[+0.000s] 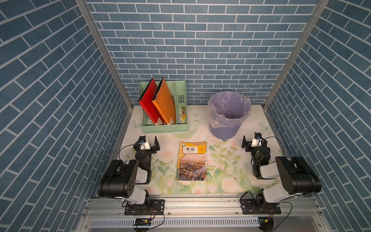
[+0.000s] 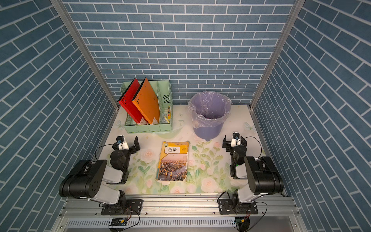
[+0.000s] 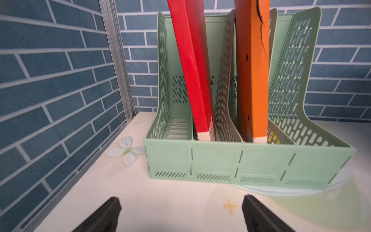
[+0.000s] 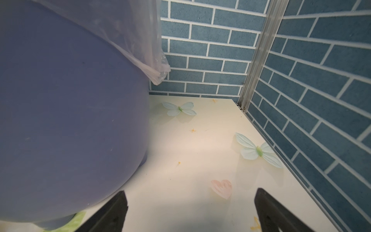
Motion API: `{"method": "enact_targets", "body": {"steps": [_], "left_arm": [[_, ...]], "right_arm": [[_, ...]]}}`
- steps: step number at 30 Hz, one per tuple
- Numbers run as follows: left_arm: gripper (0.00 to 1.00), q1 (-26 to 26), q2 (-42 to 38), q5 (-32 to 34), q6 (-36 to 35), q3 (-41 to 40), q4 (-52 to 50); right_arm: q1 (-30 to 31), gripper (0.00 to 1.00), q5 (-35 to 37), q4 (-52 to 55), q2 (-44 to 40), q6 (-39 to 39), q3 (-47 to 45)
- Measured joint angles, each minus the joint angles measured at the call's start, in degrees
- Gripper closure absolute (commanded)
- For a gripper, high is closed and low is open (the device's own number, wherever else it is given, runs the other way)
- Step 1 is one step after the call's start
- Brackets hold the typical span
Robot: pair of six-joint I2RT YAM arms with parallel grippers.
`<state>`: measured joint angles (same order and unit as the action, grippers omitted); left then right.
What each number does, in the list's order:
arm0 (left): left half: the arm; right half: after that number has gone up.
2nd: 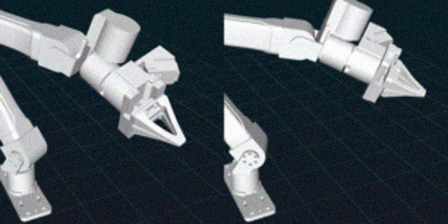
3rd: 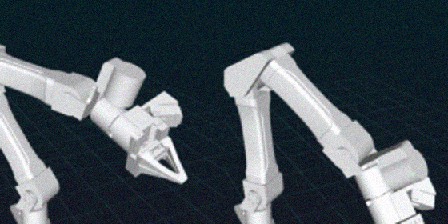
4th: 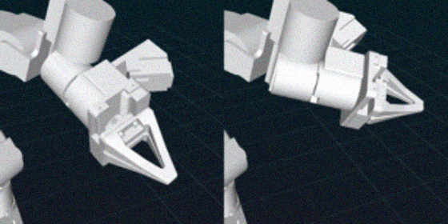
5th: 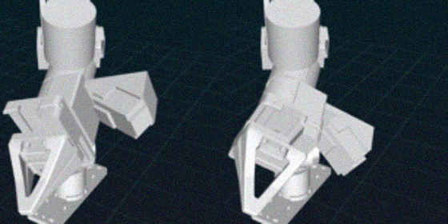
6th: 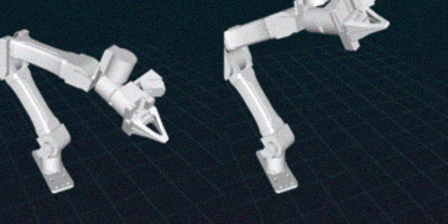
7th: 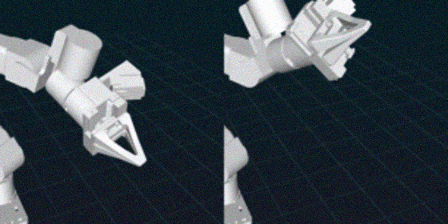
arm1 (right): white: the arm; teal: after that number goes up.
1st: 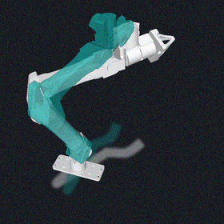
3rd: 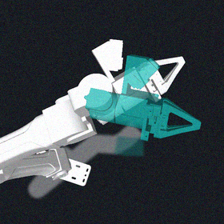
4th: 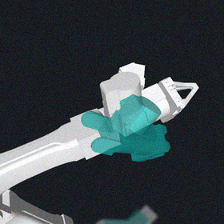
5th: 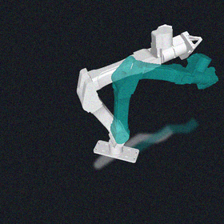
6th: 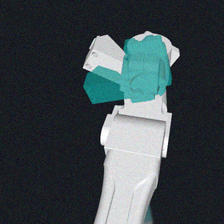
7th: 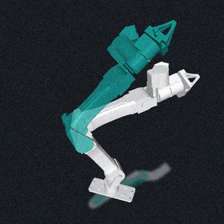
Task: Peel off the used sticky note
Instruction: Reset both arms
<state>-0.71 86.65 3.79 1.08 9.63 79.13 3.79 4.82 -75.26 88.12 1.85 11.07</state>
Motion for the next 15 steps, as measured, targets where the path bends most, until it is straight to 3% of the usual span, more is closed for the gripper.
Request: {"method": "enact_targets", "body": {"steps": [15], "left_arm": [[0.00,-0.33,-0.02,-1.88,-0.50,2.08,-5.03]], "right_arm": [[0.00,0.01,-0.15,0.55,0.00,0.00,0.13]]}}
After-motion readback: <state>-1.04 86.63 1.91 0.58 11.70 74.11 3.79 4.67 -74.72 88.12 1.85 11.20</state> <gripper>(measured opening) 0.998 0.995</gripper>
